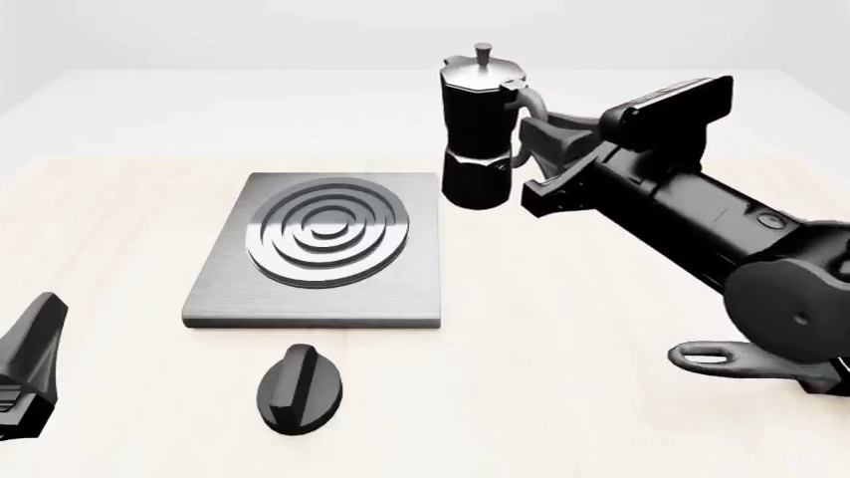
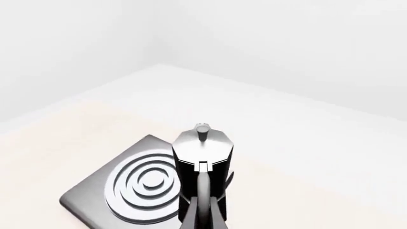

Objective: Put the moka pot on the stove.

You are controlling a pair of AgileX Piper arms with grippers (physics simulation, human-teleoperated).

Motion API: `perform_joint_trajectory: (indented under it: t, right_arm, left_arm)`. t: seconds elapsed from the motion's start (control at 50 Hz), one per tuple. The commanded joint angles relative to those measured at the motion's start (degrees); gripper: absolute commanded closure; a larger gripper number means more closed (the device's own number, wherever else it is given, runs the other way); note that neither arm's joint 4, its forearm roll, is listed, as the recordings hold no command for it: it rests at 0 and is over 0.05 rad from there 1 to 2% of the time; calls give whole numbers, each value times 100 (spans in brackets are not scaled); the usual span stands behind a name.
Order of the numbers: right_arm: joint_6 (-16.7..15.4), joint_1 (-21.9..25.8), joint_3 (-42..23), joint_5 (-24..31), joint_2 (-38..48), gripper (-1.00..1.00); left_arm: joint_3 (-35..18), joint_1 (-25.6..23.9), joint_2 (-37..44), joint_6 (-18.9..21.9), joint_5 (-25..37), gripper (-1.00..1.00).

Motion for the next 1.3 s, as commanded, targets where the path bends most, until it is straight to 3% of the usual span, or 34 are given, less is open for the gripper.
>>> perform_joint_trajectory:
  t: [0.02, 1.3]
  right_arm:
    - [34, 128, -430, -69, 353, 100]
    - [-40, 705, -2113, -28, 1941, 100]
  left_arm:
    - [0, 0, 0, 0, 0, -100]
    - [0, 0, 0, 0, 0, -100]
